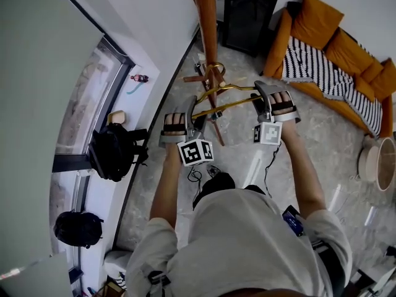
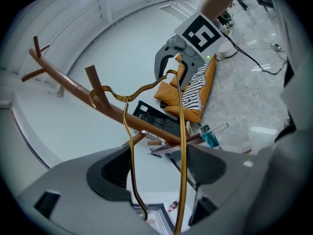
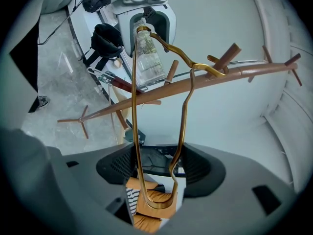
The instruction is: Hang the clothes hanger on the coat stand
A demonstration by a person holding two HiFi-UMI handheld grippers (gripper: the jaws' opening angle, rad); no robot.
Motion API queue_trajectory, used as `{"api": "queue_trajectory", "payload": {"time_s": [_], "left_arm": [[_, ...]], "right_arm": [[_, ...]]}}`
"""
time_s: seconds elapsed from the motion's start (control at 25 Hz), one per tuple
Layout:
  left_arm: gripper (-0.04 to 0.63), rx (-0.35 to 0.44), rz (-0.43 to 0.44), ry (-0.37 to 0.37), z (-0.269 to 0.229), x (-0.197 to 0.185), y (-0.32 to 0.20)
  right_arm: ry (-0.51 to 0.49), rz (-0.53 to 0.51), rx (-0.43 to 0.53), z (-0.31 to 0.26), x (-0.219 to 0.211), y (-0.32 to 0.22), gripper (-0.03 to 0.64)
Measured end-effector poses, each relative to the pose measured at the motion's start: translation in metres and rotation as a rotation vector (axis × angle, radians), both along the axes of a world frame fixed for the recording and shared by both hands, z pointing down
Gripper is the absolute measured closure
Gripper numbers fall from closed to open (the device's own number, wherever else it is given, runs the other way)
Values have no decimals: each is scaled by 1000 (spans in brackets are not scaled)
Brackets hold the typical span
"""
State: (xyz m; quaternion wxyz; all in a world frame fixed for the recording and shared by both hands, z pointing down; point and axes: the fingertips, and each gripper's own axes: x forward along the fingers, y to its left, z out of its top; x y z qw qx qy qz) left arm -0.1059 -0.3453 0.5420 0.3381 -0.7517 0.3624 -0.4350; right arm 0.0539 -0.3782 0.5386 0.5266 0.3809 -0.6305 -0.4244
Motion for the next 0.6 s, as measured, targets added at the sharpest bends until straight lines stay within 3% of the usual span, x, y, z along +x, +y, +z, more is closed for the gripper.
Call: {"api": "queue_trajectory", "payload": {"time_s": [0.28,0.6], "left_arm": [[253,28,4,39,10,1,-7],[253,38,-10,16,16,-3,-20]], "right_arm": [[7,46,-14,11,3,-10,347],[-2,31,-27,17,-1,-20,347]]}}
